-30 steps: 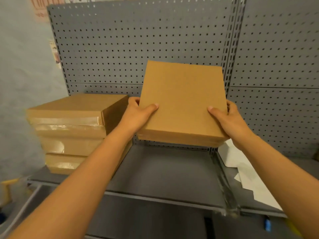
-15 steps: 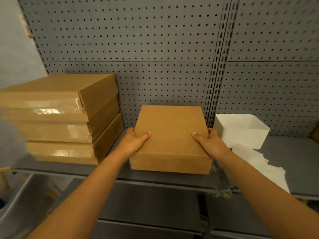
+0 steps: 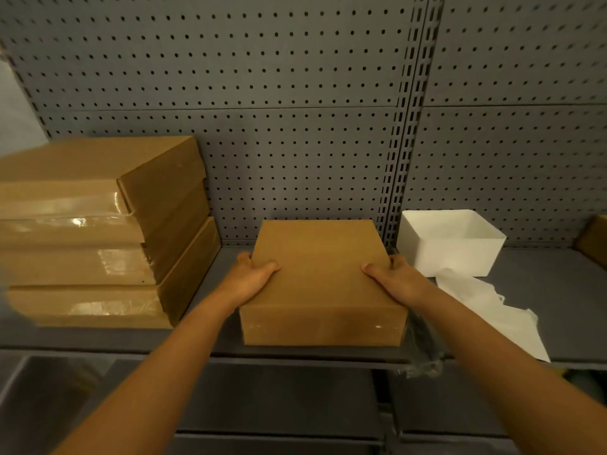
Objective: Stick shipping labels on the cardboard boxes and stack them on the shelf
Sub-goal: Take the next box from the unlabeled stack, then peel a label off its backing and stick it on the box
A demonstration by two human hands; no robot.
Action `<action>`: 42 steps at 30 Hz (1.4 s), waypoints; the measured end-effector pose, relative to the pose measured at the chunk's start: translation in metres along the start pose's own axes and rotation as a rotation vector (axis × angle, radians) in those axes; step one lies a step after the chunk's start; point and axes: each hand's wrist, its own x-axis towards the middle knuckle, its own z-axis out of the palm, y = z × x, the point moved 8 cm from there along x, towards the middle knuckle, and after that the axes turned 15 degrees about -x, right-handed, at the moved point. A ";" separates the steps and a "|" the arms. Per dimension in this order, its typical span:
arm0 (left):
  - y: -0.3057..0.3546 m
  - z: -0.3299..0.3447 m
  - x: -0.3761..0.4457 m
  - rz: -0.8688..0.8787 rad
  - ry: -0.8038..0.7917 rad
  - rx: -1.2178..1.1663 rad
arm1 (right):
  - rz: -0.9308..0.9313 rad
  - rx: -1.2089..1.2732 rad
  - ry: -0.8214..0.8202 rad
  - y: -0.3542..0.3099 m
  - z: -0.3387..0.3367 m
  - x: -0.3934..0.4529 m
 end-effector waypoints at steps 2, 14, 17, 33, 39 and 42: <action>0.000 0.005 0.001 0.028 -0.032 0.025 | 0.002 -0.017 -0.003 0.002 -0.001 0.000; -0.002 0.007 0.004 0.043 -0.072 0.058 | 0.007 -0.009 0.020 0.003 0.002 -0.009; 0.003 0.005 0.006 0.048 -0.021 0.188 | -0.006 -0.067 0.110 0.003 -0.004 -0.011; 0.110 0.203 -0.065 0.549 -0.329 0.169 | -0.184 -0.139 0.512 0.085 -0.127 -0.030; 0.104 0.272 -0.061 0.394 -0.331 0.152 | -0.131 -0.212 0.295 0.130 -0.129 0.004; 0.095 0.286 -0.052 0.301 -0.281 0.174 | -0.150 -0.214 0.182 0.138 -0.121 0.013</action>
